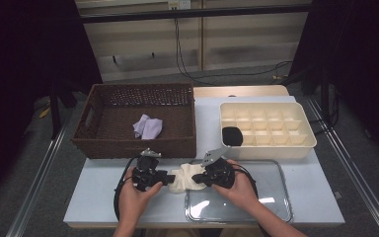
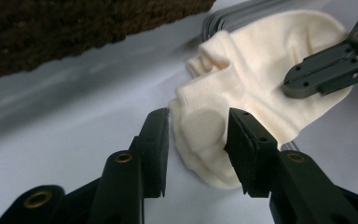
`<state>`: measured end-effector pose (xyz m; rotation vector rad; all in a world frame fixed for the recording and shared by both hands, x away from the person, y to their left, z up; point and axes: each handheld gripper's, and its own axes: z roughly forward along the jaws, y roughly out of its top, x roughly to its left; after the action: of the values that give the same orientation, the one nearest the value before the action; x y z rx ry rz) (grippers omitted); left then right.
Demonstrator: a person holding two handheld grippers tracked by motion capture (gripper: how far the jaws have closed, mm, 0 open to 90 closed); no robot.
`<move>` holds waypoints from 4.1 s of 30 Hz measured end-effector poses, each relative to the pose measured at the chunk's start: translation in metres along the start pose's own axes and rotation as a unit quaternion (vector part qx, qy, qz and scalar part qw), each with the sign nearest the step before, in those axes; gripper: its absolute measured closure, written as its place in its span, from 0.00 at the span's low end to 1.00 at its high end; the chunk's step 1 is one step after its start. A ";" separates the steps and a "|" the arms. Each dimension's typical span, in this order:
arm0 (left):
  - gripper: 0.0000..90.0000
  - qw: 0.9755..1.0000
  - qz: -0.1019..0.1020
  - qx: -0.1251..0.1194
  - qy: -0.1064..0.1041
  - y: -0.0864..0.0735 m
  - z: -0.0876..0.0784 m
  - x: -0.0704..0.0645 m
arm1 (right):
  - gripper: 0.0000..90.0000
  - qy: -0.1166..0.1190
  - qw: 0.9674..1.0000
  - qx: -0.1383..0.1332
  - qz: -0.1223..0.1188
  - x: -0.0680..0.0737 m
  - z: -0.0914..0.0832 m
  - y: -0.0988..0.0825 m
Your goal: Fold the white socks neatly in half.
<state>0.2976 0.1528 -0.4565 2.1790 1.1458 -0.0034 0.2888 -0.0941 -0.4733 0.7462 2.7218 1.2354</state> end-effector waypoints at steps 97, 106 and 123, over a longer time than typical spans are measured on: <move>0.76 0.998 -0.043 0.035 -0.002 -0.010 -0.011 0.029 | 1.00 -0.008 1.000 -0.002 -0.015 0.017 0.039 0.022; 0.82 0.999 -0.033 0.034 0.016 -0.011 -0.010 0.024 | 1.00 -0.010 1.000 -0.001 -0.011 0.018 0.039 0.022; 0.93 0.998 -0.041 0.029 -0.044 0.003 -0.024 0.025 | 1.00 -0.002 1.000 -0.005 0.004 0.018 0.038 0.021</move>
<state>0.3079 0.1833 -0.4438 2.1594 1.1969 -0.1681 0.2914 -0.0475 -0.4815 0.7591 2.7096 1.2478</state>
